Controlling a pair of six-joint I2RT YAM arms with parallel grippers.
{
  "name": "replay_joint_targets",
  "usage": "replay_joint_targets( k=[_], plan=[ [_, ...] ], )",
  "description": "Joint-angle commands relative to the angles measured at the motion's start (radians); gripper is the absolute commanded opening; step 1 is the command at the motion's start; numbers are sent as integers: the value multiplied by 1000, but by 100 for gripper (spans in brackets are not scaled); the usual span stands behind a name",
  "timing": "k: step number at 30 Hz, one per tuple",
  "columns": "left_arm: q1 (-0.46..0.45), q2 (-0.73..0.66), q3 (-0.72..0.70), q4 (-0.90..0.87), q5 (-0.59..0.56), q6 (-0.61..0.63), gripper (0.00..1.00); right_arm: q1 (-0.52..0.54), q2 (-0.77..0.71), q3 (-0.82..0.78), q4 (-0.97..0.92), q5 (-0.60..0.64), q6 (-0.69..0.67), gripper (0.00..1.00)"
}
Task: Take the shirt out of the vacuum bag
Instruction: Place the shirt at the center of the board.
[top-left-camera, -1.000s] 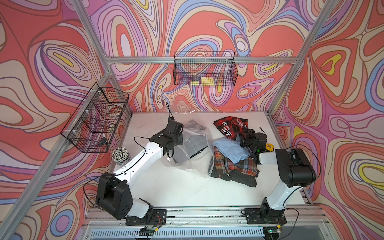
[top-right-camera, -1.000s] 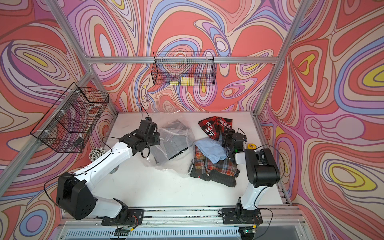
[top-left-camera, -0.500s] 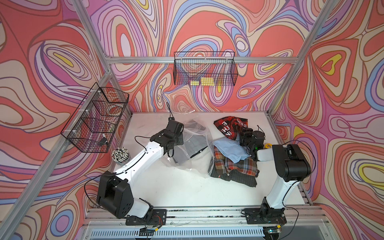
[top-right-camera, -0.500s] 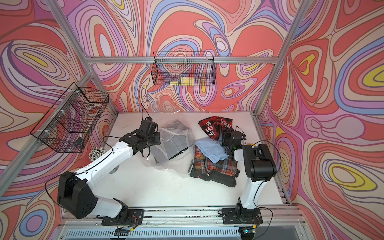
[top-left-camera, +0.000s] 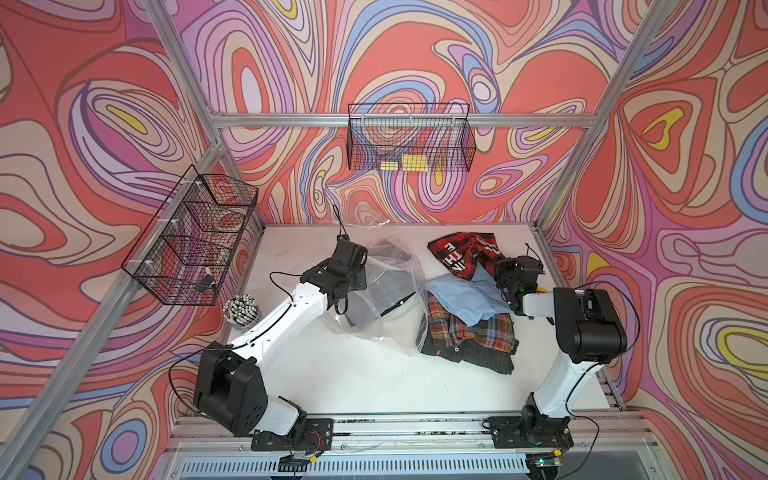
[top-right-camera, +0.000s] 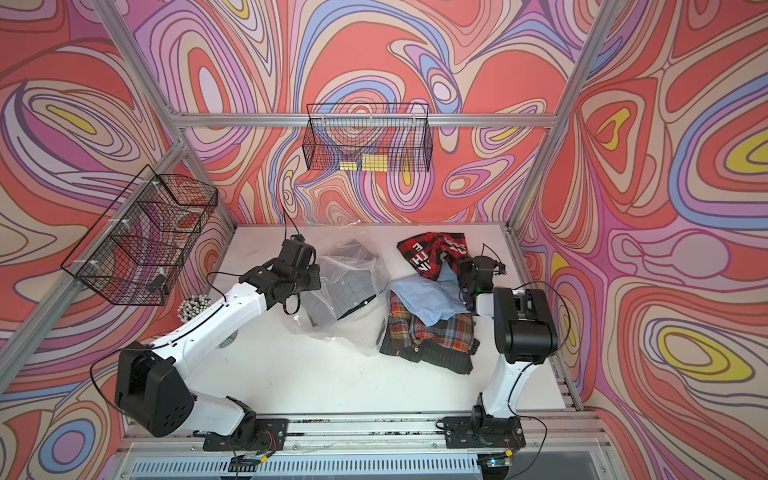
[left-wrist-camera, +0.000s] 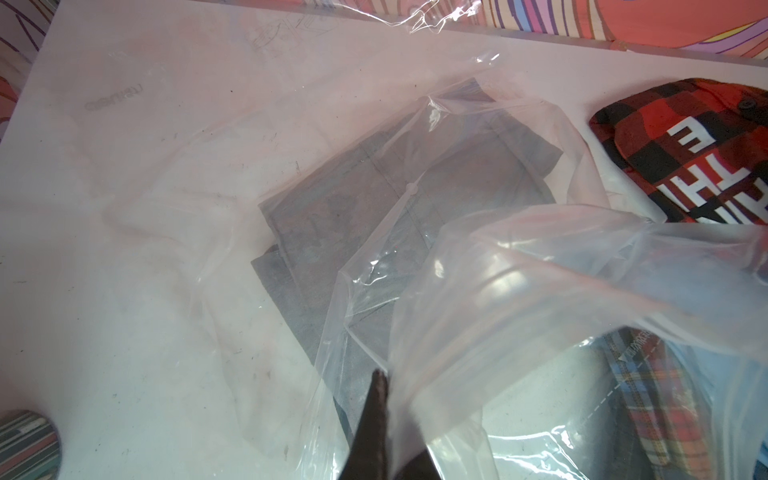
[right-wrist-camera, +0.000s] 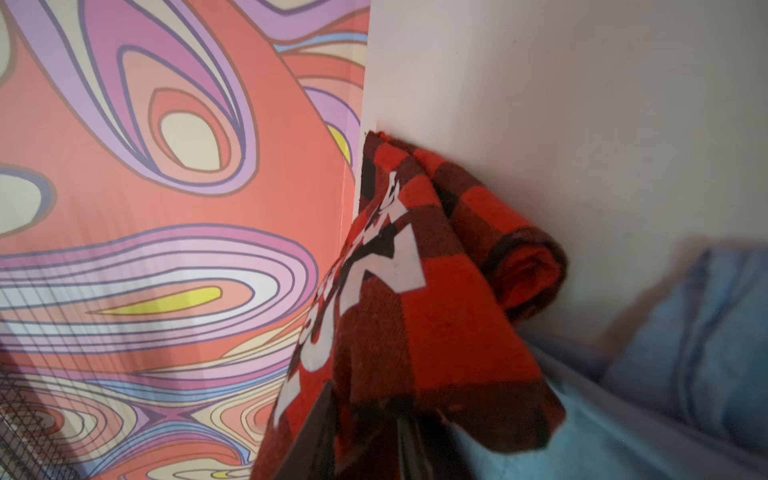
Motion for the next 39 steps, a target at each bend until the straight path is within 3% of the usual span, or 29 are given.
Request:
replay_joint_targets(
  k=[1,10,15,21,24,30,39],
  plan=[
    [7,-3,6,-12,-1,10,0,-48,15,22,-79,-26,-85,26],
    [7,0,8,-11,1,7,0,-79,-75,189,-385,-10,-369,27],
    [6,-2,9,-11,2,6,0,-78,-60,298,-504,-100,-463,33],
    [5,-7,4,-9,0,6,0,-60,-126,357,-647,52,-653,32],
    [6,-6,5,-7,9,3,0,-60,-135,341,-630,-14,-644,38],
    [7,-6,4,-11,10,0,0,-37,-11,370,-428,-321,-494,50],
    [8,8,6,-7,15,2,0,15,227,549,-303,-449,-388,50]
  ],
)
